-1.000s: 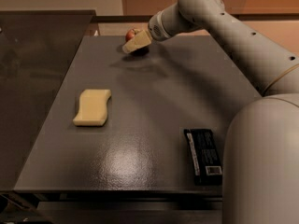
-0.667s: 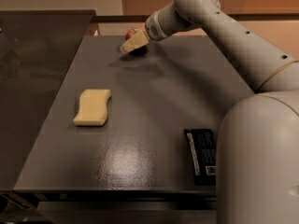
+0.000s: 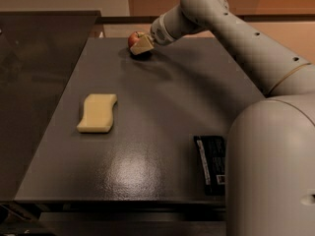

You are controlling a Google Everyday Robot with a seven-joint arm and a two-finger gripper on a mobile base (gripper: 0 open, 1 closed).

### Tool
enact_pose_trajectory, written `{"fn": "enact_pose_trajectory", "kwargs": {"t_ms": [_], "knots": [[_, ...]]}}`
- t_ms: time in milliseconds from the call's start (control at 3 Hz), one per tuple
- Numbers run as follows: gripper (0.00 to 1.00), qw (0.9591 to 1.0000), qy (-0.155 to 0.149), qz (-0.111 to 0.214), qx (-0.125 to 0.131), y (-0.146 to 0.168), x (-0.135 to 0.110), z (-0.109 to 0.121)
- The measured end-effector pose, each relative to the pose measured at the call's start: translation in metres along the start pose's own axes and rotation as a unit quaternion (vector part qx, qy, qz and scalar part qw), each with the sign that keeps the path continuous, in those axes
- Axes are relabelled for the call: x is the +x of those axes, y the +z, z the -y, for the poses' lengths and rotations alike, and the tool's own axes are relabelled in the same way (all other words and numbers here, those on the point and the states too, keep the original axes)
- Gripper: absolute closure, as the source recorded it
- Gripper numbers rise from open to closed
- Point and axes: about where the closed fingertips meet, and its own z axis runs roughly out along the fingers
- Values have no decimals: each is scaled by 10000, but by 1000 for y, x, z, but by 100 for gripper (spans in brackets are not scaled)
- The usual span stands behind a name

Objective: Move apple near sponge

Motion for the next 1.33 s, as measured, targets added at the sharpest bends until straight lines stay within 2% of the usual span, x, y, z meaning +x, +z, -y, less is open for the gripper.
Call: {"fn": "enact_pose_trajectory", "kwargs": {"t_ms": [667, 1000, 1333], "knots": [[87, 10000, 14, 29, 88, -8, 3, 3], [100, 9999, -61, 98, 84, -27, 3, -2], [100, 9995, -265, 166, -65, -55, 3, -20]]}}
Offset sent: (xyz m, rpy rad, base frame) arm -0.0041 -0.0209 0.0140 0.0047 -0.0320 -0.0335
